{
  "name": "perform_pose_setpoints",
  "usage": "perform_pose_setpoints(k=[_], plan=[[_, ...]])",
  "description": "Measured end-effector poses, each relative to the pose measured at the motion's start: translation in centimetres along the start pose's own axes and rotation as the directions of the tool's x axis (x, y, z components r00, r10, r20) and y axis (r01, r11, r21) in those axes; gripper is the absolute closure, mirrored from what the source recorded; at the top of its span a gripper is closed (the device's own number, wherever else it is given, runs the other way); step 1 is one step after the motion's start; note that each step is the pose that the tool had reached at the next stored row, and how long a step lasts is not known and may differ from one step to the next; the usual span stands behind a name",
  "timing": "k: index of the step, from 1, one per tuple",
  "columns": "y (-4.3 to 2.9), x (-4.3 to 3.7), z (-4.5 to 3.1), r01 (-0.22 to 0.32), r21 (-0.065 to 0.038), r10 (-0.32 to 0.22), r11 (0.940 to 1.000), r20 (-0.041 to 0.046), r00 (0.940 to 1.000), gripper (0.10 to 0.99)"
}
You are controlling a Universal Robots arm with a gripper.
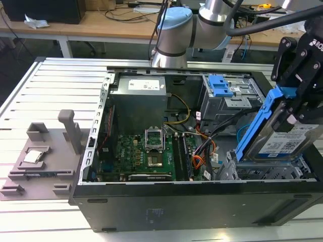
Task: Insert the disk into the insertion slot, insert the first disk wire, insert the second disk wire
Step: 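Insert the disk into the insertion slot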
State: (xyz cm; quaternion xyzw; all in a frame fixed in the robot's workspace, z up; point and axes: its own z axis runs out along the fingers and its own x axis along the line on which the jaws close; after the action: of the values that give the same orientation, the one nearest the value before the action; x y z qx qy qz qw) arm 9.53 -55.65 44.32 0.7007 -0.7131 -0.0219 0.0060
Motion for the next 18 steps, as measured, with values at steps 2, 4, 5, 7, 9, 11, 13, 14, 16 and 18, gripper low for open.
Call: perform_pose_setpoints(k=[2,4,5,7,9,11,13,14,16,18], plan=[[-0.01,-0.16,0.28,0.0,0.0,0.0,1.0,0.0021,1.0,0.722],[-0.03,-0.3,0.57,0.0,0.0,0.0,1.0,0.0024,1.0,0.722],[-0.04,-0.34,0.69,0.0,0.0,0.0,1.0,0.0026,1.0,0.722],[-0.2,-0.45,0.9,0.0,-0.001,0.0,1.0,0.0027,1.0,0.722],[-0.21,-0.47,1.03,0.0,-0.001,0.0,1.0,0.0025,1.0,0.722],[-0.23,-0.49,1.36,0.0,-0.001,0.0,1.0,0.0025,1.0,0.722],[-0.24,-0.48,1.61,0.0,-0.001,0.0,1.0,0.0027,1.0,0.722],[-0.25,-0.47,1.97,0.0,-0.001,0.0,1.0,0.0027,1.0,0.722],[-0.27,-0.46,2.43,0.0,-0.001,0.0,1.0,0.0029,1.0,0.722],[-0.29,-0.45,2.76,0.0,-0.001,0.0,1.0,0.0028,1.0,0.722]])
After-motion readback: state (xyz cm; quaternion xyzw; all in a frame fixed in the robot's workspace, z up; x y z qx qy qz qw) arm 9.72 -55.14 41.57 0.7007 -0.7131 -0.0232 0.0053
